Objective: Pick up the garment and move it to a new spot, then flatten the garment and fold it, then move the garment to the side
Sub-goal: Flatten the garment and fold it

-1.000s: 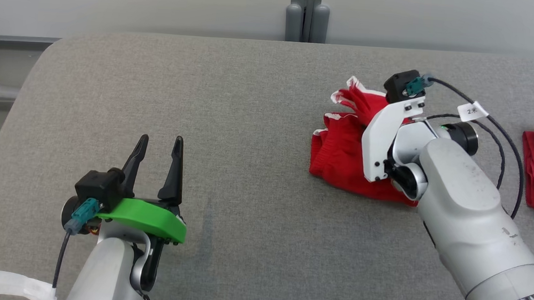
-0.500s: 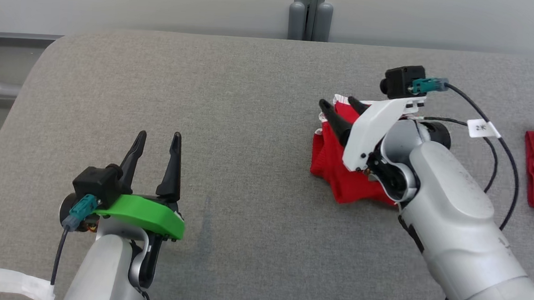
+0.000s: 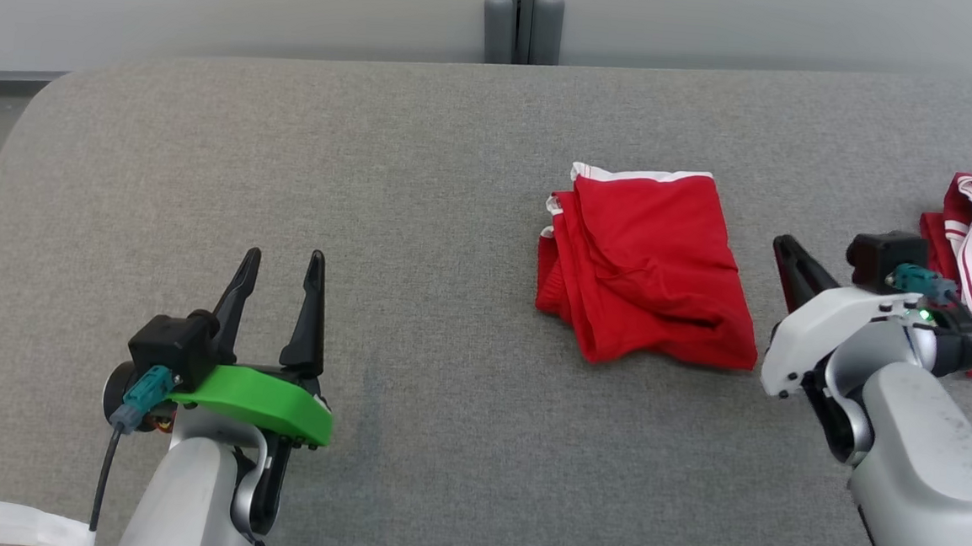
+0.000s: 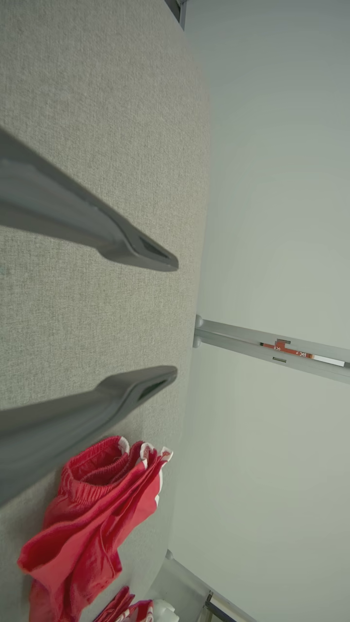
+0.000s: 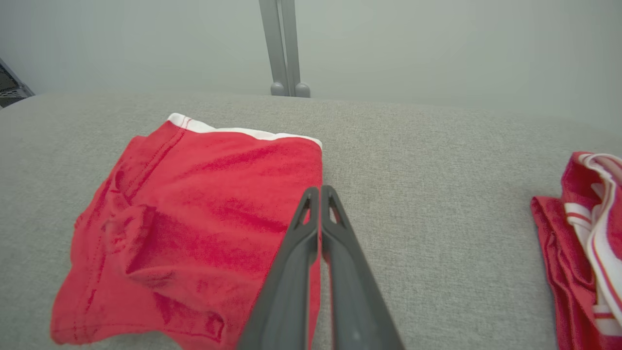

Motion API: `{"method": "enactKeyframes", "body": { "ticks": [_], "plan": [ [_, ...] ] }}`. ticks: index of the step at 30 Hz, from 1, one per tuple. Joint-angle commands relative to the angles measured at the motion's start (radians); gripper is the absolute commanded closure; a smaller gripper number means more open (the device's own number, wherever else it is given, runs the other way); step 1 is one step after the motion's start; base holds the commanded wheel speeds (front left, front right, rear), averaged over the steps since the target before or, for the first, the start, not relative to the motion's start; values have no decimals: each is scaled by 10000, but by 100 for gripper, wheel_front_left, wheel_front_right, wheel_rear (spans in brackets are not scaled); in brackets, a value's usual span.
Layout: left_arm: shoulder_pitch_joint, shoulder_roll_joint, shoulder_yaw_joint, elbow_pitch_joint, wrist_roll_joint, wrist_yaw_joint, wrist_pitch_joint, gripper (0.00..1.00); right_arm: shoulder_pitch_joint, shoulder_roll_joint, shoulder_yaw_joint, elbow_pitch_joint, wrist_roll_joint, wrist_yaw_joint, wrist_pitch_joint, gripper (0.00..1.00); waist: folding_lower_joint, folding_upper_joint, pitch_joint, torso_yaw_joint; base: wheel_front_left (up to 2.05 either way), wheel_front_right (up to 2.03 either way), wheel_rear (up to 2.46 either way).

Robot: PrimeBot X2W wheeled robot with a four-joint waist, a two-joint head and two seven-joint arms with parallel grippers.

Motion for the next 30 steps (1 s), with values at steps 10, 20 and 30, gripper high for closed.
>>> {"method": "enactKeyframes", "body": {
  "ticks": [10,20,30],
  "plan": [
    [-334,35,-132,79,23,-19,5,0,-321,1323,2144,1620,-393,2,-619,100,0,0,258,367,0,0,0],
    [22,35,197,115,167,-20,5,0,291,1685,3888,283,1633,2,-1585,0,0,0,-170,139,0,0,0],
    [699,35,769,-229,316,-20,5,0,1771,939,769,-2535,1071,2,-2296,0,0,0,-700,-364,0,0,0]
  ]
}}
